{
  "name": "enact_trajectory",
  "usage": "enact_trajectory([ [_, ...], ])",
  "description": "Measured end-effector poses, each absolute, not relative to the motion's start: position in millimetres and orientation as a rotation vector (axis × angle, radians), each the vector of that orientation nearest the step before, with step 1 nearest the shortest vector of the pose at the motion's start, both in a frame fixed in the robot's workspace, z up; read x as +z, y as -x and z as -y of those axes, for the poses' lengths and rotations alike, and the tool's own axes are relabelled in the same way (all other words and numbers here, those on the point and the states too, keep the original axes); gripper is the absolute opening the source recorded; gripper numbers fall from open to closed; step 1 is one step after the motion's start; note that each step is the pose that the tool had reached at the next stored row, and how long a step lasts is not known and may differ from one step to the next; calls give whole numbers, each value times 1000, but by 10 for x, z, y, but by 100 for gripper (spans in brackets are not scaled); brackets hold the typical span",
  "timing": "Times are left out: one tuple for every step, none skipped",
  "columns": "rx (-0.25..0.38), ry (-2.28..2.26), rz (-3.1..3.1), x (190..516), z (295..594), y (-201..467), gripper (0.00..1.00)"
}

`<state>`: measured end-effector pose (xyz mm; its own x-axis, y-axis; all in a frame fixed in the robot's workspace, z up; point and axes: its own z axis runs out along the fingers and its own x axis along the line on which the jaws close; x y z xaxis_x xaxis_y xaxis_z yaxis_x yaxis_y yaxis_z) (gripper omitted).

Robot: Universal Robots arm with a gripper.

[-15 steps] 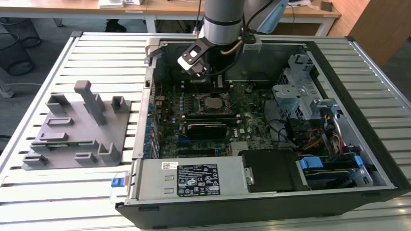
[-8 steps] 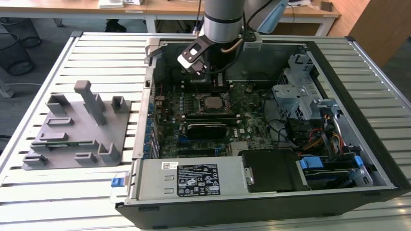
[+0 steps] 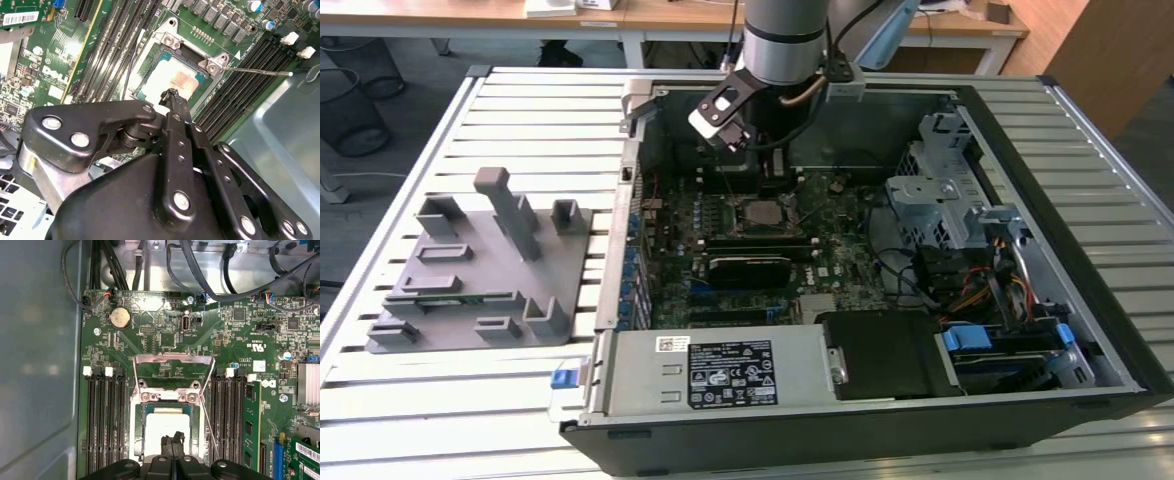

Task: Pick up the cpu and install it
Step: 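Close the cpu cover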

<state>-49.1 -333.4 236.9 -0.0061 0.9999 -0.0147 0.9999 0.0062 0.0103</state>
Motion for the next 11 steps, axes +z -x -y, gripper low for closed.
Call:
enact_trajectory([
  [-5, -2202, -2216, 2375, 3333, 491, 11],
  [-5, -2202, -2216, 2379, 3333, 491, 11],
  [-5, -2202, -2216, 2386, 3333, 491, 11],
  [-5, -2202, -2216, 2393, 3333, 491, 11],
  [-5, -2202, -2216, 2401, 3333, 491, 11],
  [-5, -2202, -2216, 2408, 3333, 491, 11],
  [-5, -2202, -2216, 2416, 3333, 491, 11],
  [-5, -2202, -2216, 2428, 3333, 491, 11],
  [-5, -2202, -2216, 2441, 3333, 491, 11],
  [-5, -2202, -2216, 2454, 3333, 491, 11],
  [-5, -2202, -2216, 2464, 3333, 491, 11],
])
